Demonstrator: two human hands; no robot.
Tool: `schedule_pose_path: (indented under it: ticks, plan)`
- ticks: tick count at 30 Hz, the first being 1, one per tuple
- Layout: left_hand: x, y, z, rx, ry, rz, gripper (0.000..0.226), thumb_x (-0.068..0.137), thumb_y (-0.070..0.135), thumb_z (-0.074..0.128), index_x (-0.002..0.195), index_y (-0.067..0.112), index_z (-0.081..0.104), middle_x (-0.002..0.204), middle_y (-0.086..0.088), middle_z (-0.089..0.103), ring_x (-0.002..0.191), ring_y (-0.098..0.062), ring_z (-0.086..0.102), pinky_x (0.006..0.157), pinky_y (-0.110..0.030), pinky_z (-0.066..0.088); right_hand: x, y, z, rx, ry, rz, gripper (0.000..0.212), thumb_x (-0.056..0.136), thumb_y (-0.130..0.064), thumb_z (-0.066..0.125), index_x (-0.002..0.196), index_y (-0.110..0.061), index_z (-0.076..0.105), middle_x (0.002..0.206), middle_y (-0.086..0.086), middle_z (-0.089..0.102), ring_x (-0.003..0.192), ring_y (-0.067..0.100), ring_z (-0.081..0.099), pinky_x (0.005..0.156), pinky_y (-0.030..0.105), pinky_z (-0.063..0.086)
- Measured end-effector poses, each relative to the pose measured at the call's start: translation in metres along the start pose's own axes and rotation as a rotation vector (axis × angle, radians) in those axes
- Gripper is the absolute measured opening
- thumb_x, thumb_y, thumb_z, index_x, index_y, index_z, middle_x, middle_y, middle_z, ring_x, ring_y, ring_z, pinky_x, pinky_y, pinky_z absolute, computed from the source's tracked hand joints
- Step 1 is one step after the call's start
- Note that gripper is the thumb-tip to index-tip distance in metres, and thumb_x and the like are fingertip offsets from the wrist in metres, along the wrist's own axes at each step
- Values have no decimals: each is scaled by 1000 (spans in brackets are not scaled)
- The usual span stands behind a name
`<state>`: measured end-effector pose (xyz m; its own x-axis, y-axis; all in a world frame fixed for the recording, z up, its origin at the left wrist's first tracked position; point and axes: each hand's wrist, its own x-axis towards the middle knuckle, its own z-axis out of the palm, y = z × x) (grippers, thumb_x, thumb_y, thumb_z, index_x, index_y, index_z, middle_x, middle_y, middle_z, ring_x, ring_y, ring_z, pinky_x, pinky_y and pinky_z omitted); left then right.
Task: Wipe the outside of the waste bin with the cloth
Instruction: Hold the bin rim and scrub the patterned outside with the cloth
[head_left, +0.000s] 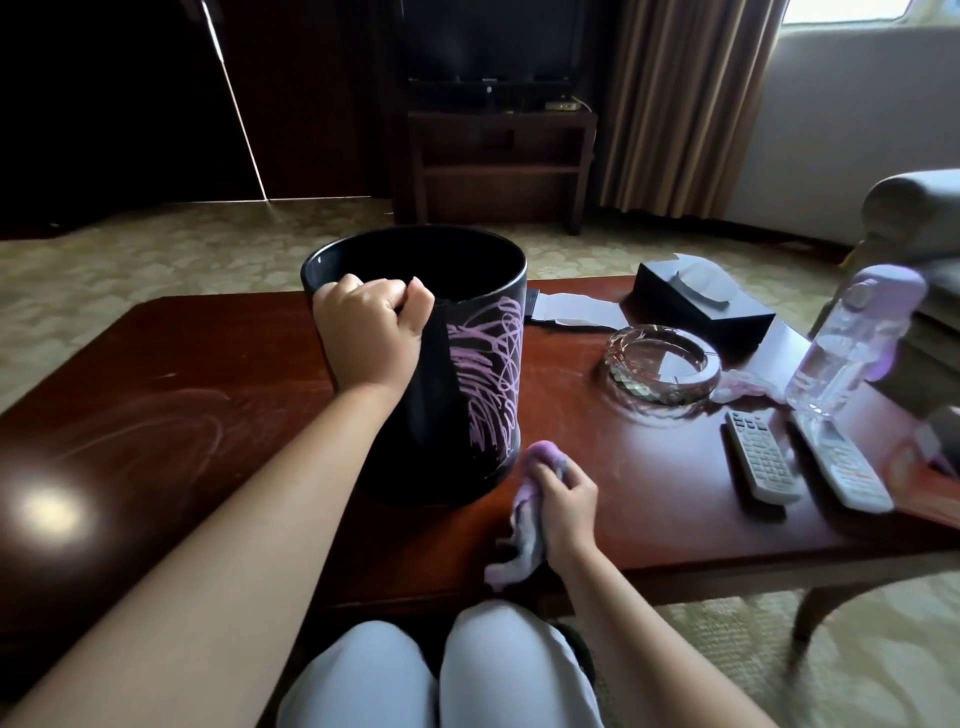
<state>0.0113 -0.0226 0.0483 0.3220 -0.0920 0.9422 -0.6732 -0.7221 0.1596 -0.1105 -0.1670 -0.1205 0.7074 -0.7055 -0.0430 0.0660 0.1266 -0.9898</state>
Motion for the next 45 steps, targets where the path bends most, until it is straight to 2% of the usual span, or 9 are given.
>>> schedule_pose_path:
  ticks: [4, 7, 13, 16, 18, 22, 26, 37, 45]
  plan:
    - [0, 1, 1, -6, -2, -5, 46, 86, 25, 47, 47, 18, 23, 46, 6, 16, 49, -18, 23, 59, -28, 12, 2, -9, -2, 151, 44, 101, 22, 84, 0, 59, 71, -16, 67, 58, -9, 61, 59, 9, 51, 61, 24, 44]
    - [-1, 1, 1, -4, -2, -12, 46, 85, 25, 47, 47, 18, 23, 46, 6, 17, 48, -18, 23, 59, -28, 12, 0, -4, -1, 62, -10, 68, 22, 83, -1, 60, 77, -19, 70, 67, -8, 67, 65, 9, 57, 68, 26, 47]
    - [-1, 0, 2, -11, 5, -10, 46, 85, 24, 48, 47, 17, 24, 45, 6, 17, 48, -18, 23, 59, -27, 14, -5, 5, 13, -702, -192, -222, 13, 81, -24, 64, 92, -25, 69, 80, -4, 57, 78, 15, 57, 66, 26, 39]
    - [-1, 1, 2, -15, 14, -10, 46, 85, 24, 48, 47, 18, 23, 47, 7, 16, 49, -18, 23, 59, -28, 14, -6, 8, 7, -830, -294, -422, 16, 85, -31, 63, 98, -24, 69, 82, -8, 47, 78, 16, 55, 64, 26, 38]
    - [-1, 1, 3, -17, 20, -6, 45, 85, 23, 48, 48, 18, 23, 47, 7, 16, 49, -17, 23, 58, -28, 15, -5, 9, 4, -853, -367, -466, 21, 86, -33, 63, 105, -28, 69, 88, -8, 51, 83, 15, 57, 69, 29, 43]
    - [0, 0, 1, -27, 20, 6, 45, 83, 23, 48, 47, 18, 22, 46, 6, 16, 48, -18, 24, 58, -29, 17, -6, 8, 10, -852, -186, -335, 26, 87, -31, 61, 113, -26, 66, 95, 1, 54, 88, 23, 60, 68, 28, 40]
    - [0, 2, 2, -40, 30, -6, 45, 82, 22, 48, 46, 18, 22, 45, 6, 16, 47, -18, 25, 58, -30, 20, -3, 8, 0, -844, -369, -482, 28, 88, -38, 62, 114, -26, 68, 90, -10, 49, 89, 14, 59, 70, 20, 39]
    - [0, 1, 2, -46, 36, -2, 44, 81, 22, 48, 46, 18, 21, 46, 7, 13, 46, -18, 24, 58, -29, 19, 2, 9, -4, -903, -295, -483, 32, 88, -43, 59, 116, -30, 66, 96, -9, 55, 90, 16, 61, 69, 26, 42]
    - [0, 1, 3, -50, 41, -3, 44, 81, 22, 48, 46, 19, 22, 46, 8, 13, 46, -18, 25, 57, -30, 23, 0, 7, -11, -932, -501, -564, 38, 83, -59, 52, 113, -39, 65, 99, -14, 58, 93, 5, 59, 76, 22, 46]
